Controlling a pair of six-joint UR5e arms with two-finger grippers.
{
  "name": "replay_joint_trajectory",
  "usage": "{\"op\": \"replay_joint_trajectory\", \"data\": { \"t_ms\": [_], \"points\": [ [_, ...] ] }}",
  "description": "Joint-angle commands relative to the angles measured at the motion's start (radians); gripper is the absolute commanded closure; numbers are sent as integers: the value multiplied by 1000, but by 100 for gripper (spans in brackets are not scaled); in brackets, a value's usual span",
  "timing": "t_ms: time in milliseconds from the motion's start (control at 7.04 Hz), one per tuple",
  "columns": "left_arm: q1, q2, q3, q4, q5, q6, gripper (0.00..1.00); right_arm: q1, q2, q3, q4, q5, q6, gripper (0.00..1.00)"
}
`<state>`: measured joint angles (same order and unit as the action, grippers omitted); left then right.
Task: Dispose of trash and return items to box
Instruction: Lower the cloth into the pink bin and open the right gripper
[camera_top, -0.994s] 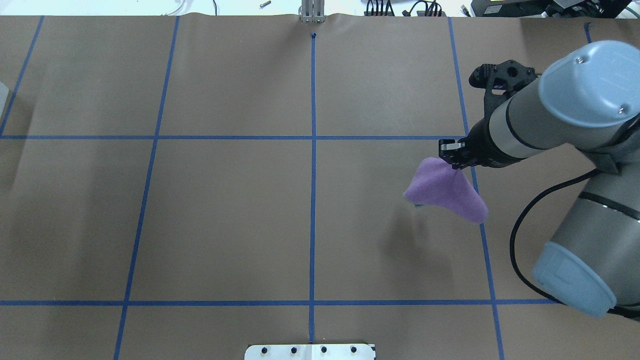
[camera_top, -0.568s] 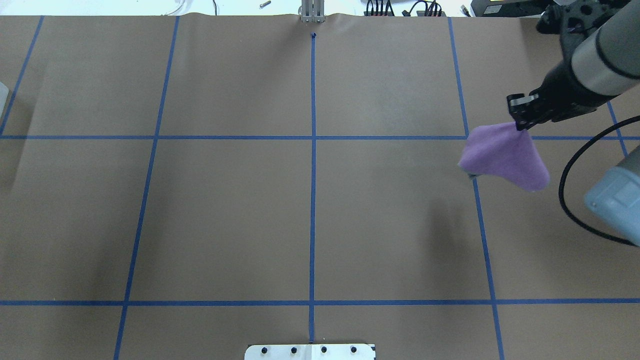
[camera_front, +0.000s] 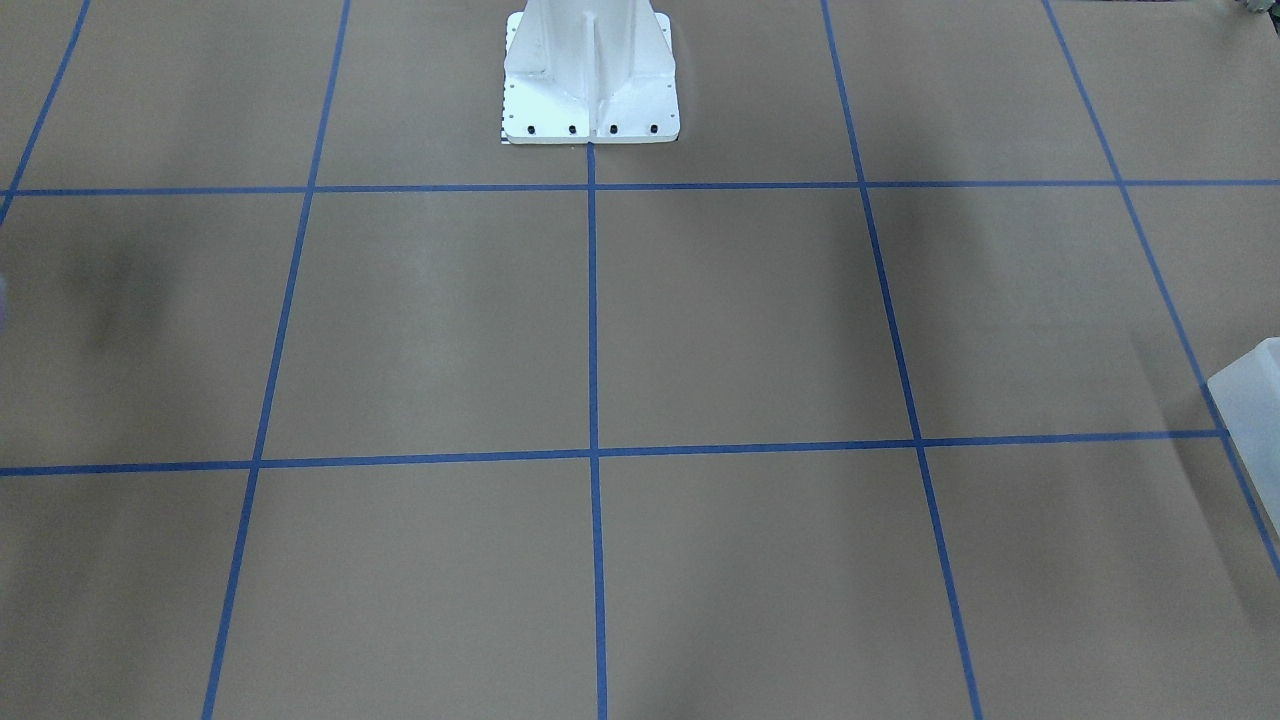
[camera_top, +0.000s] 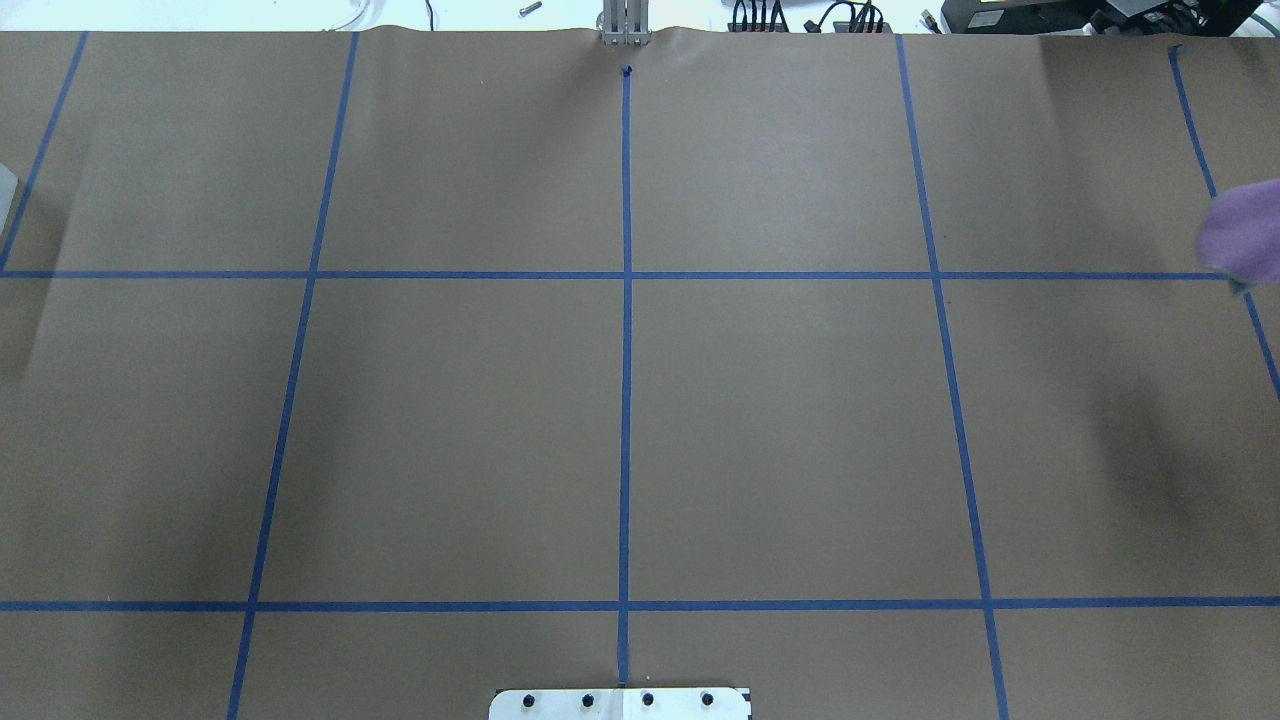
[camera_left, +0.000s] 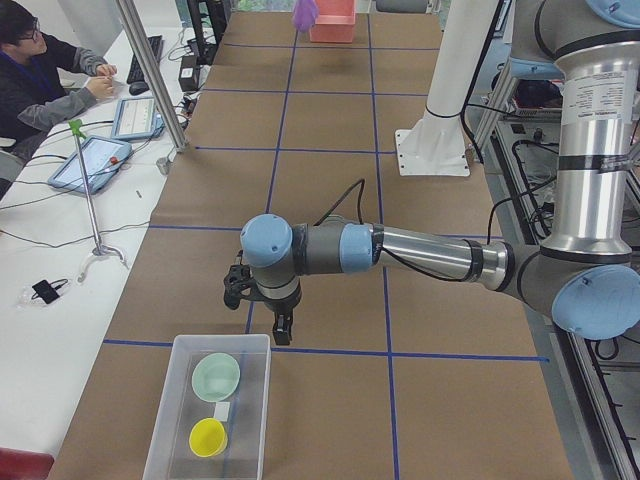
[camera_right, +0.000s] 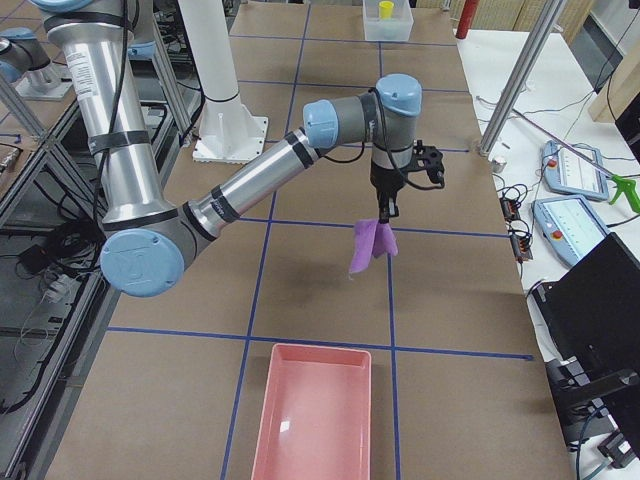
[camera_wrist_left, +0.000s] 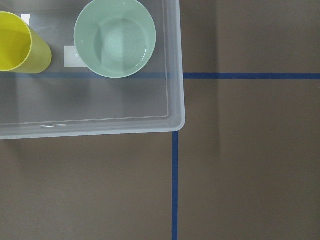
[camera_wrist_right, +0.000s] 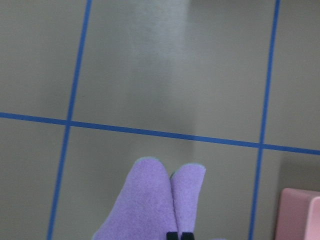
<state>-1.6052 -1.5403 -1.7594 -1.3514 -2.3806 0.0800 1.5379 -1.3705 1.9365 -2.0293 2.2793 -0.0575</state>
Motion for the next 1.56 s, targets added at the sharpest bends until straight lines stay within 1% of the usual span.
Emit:
{"op": "replay_joint_trajectory", "data": {
  "t_ms": [0,142,284,426,568,710,852,994,1136,1278,1420],
  "points": [
    [14,-3,-8,-2,-2,-5,1,213,-30,-247,8,13,-419,100],
    [16,-3,-14,-2,-3,-6,1,226,-59,-313,27,2,-517,100],
    [18,-3,-17,-2,-3,-6,1,226,-149,-309,84,-32,-521,100],
    [19,-3,-17,-2,-3,-6,1,225,-257,-315,227,-47,-501,100],
    [22,-3,-20,-2,-3,-6,1,223,-289,-349,310,-43,-451,100],
    [22,-3,-22,-2,-3,-6,1,212,-288,-422,371,-38,-449,100],
    [22,-3,-22,-2,-3,-6,1,199,-286,-486,461,-37,-435,100],
    [22,-3,-22,-2,-5,-6,1,176,-285,-496,494,-34,-383,92],
    [22,-3,-22,-2,-5,-5,1,163,-276,-490,500,-8,-334,19],
    [22,-3,-22,-2,-6,-6,1,153,-247,-484,500,35,-291,0],
    [22,-3,-22,0,-6,-6,1,145,-199,-481,497,73,-204,0]
  ]
}}
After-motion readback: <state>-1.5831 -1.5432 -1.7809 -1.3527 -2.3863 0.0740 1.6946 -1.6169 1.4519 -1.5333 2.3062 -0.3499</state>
